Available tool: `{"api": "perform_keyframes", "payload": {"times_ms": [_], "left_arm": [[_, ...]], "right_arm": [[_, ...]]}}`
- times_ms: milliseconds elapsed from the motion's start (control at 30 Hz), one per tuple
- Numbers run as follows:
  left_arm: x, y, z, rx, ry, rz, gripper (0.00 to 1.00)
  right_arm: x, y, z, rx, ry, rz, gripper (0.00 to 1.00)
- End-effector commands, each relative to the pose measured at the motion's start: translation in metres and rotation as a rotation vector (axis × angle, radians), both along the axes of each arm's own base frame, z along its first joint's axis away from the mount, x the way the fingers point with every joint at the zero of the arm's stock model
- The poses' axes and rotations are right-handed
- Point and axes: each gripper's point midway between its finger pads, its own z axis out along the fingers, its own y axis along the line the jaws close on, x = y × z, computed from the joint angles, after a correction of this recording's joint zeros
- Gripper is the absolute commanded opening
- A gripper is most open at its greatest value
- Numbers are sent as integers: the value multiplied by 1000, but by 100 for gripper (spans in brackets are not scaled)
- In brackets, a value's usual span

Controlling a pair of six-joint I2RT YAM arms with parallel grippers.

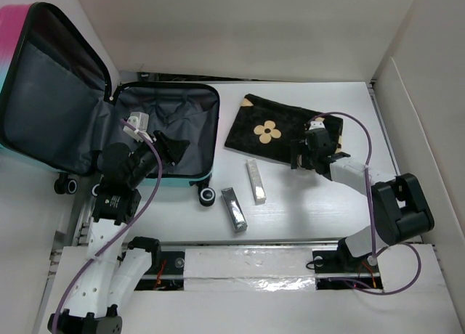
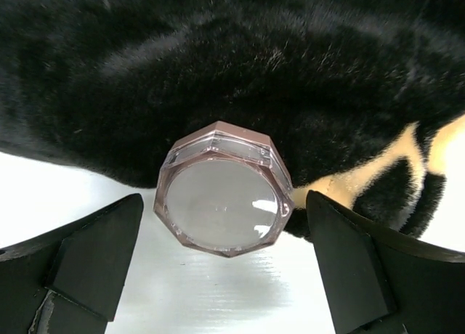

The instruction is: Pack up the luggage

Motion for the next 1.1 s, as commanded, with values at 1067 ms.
{"api": "perform_keyframes", "payload": {"times_ms": [1067], "left_arm": [[-11,0,31,14,-106,4,39]], "right_arm": [[-9,102,113,226,-226,249,63]]}}
